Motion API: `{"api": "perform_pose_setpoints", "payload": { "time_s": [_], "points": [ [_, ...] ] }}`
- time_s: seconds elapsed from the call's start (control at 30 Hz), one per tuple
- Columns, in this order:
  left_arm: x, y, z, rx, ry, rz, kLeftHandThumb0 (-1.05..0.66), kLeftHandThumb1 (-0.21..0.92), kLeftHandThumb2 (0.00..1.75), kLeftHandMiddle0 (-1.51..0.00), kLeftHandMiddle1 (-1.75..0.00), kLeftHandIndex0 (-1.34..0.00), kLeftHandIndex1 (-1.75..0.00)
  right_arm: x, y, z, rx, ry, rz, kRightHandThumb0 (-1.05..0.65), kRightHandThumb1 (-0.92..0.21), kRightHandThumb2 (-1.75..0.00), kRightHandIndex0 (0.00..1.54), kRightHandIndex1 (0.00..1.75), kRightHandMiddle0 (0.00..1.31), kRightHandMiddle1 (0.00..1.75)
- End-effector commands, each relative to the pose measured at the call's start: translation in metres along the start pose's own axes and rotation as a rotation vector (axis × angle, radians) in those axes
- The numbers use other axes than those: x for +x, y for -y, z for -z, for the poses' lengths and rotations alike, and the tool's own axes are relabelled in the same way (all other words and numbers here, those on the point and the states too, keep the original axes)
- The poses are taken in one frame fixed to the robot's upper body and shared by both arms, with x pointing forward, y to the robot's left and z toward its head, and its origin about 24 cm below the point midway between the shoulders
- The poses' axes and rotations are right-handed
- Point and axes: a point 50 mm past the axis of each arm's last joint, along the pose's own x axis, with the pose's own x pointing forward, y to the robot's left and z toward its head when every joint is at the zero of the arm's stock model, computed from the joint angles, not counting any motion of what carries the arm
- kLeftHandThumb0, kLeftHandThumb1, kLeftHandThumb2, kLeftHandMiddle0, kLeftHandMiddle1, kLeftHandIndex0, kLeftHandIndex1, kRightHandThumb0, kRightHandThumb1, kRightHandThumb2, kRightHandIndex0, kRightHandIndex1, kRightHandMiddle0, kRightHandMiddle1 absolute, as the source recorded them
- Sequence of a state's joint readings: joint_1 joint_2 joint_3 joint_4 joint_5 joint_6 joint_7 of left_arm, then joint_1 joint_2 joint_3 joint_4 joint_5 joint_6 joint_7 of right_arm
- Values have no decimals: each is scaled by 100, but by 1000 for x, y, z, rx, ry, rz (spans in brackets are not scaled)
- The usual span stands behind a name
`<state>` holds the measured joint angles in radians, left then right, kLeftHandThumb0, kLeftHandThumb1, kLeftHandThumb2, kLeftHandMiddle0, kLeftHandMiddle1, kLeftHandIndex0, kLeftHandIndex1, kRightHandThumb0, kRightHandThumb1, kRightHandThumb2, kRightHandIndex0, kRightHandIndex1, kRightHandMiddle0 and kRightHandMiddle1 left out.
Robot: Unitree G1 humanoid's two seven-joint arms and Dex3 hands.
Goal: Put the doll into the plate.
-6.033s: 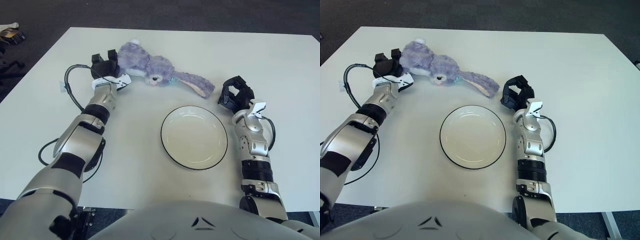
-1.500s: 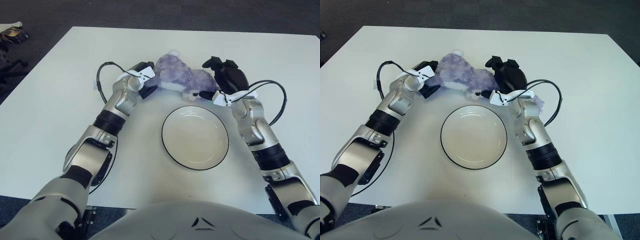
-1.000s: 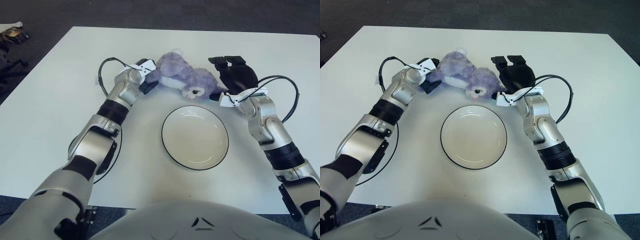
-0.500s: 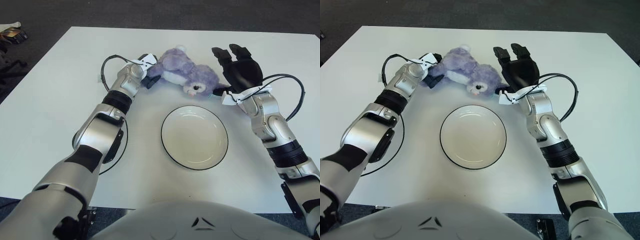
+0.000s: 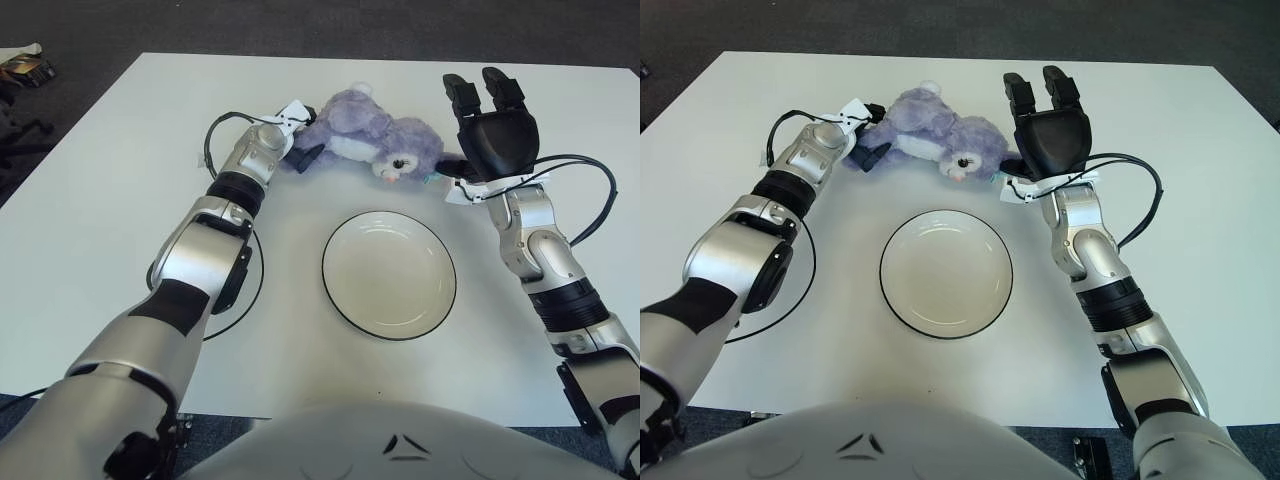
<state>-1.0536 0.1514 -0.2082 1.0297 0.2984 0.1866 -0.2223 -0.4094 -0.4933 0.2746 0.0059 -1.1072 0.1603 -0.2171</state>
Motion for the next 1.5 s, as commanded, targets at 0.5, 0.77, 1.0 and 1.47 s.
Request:
{"api": "perform_pose_setpoints", "payload": {
  "time_s": [0.5,0.77,1.0,1.47],
  "points": [
    [0,-6,-25,-154,56,98,0,5,160,-85,-164,-58,-175,-6,-5,2,-136,10,89,-21,-10,-114,3,9,0,34],
    [0,-7,-29,-176,58,114,0,7,157,-84,-164,-57,-175,-9,-8,1,-136,18,63,-8,-8,-122,3,8,0,30],
    [0,-5,-31,-210,63,128,0,8,157,-83,-165,-56,-175,-13,-11,-1,-138,30,42,-15,-10,-119,1,5,0,26],
    [-1,-8,-40,-245,96,141,0,11,153,-81,-164,-54,-175,-16,-3,-5,13,43,-170,-57,-28,-95,5,2,0,5]
  ]
}}
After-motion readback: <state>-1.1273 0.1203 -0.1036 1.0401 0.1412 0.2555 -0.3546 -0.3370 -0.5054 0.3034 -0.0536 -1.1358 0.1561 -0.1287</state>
